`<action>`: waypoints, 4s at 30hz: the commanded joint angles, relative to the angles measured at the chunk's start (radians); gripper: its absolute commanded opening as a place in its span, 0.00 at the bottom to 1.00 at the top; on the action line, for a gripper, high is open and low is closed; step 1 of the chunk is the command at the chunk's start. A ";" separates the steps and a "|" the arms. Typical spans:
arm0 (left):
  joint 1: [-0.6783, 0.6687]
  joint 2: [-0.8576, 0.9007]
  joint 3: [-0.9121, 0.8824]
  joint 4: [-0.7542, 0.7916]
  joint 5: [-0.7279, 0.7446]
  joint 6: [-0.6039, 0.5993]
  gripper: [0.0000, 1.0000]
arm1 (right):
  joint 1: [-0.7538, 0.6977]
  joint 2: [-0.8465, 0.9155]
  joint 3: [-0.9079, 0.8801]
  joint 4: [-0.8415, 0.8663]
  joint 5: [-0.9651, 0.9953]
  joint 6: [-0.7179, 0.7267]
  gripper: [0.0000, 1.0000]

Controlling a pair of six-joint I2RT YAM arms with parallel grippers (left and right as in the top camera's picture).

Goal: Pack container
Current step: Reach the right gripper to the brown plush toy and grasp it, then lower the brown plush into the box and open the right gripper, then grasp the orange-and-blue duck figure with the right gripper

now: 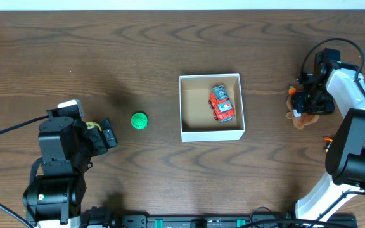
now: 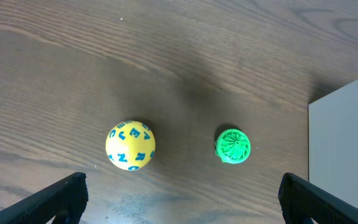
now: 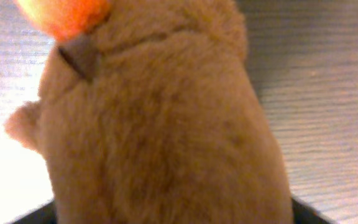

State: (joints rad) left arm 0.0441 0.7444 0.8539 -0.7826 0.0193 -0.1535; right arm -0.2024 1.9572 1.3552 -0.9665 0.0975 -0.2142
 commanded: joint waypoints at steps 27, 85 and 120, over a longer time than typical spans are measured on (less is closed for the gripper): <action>0.003 -0.001 0.021 -0.002 -0.005 -0.001 0.98 | 0.589 -0.356 0.402 -0.151 -0.174 0.527 0.06; 0.003 -0.001 0.021 -0.003 -0.005 -0.001 0.98 | 0.834 -0.052 0.327 0.016 0.030 0.755 0.91; 0.003 -0.001 0.021 -0.003 -0.005 -0.001 0.98 | -0.407 -0.505 -0.323 -0.060 0.055 0.566 0.99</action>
State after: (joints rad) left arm 0.0441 0.7444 0.8570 -0.7845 0.0189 -0.1535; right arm -0.5865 1.4437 1.0882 -1.0618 0.1585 0.4156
